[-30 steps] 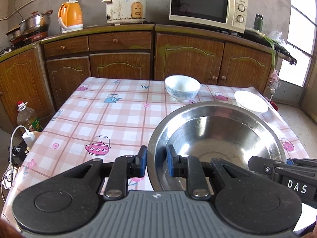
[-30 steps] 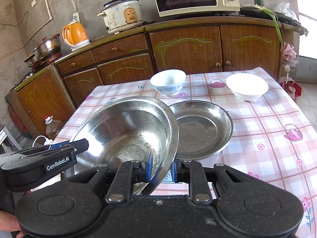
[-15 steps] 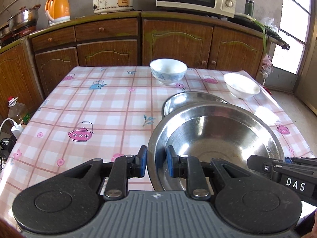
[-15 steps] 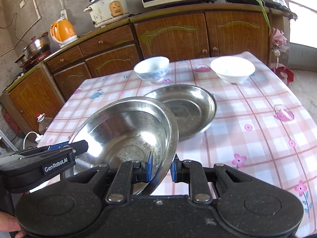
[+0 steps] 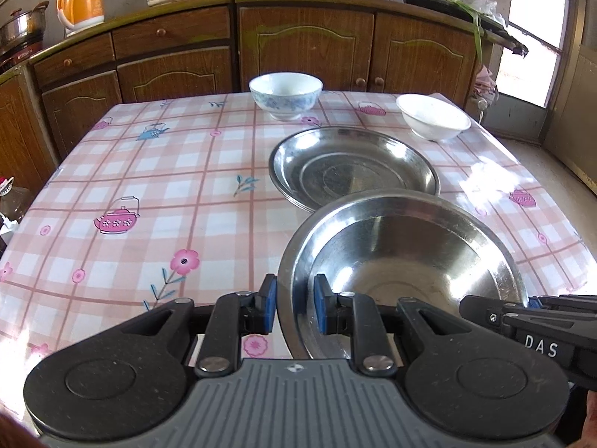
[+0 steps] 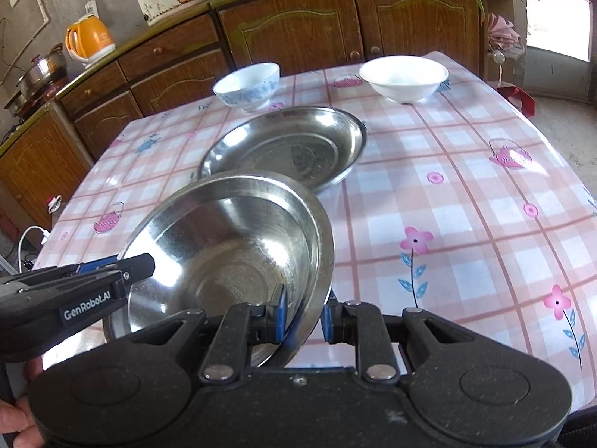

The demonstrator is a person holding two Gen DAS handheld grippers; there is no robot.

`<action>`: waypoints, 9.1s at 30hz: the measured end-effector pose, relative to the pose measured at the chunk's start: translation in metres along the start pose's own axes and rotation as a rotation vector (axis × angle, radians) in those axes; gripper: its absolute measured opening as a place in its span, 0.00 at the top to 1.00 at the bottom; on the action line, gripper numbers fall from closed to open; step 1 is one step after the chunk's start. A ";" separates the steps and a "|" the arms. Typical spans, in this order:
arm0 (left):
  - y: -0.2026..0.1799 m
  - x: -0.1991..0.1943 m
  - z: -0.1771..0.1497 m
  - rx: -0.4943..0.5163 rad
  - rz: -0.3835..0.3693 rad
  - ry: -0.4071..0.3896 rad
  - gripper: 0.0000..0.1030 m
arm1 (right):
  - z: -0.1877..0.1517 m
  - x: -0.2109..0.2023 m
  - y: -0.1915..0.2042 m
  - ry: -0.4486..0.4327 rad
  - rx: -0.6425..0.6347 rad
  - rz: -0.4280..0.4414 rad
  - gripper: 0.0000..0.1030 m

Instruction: Organize plates and bowls

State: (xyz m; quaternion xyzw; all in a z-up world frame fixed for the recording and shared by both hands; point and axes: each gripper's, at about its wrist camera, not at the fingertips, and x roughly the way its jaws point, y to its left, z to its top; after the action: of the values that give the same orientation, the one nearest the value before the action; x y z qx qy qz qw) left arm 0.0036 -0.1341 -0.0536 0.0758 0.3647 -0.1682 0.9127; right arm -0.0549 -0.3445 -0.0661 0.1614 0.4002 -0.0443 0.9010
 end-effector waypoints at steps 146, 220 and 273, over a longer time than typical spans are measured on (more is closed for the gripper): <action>-0.105 0.225 0.224 0.107 -0.166 0.030 0.18 | 0.251 0.156 -0.197 -0.158 0.203 -0.165 0.31; -0.057 0.003 0.158 0.104 -0.111 -0.192 0.80 | 0.173 -0.057 -0.026 -0.346 -0.013 -0.057 0.78; -0.027 -0.043 0.103 0.052 -0.055 -0.224 0.79 | 0.123 -0.084 0.022 -0.336 -0.091 -0.032 0.78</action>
State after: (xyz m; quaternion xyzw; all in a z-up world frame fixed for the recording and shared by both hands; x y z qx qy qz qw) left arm 0.0310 -0.1758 0.0500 0.0699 0.2577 -0.2099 0.9406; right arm -0.0200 -0.3684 0.0788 0.1044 0.2479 -0.0667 0.9608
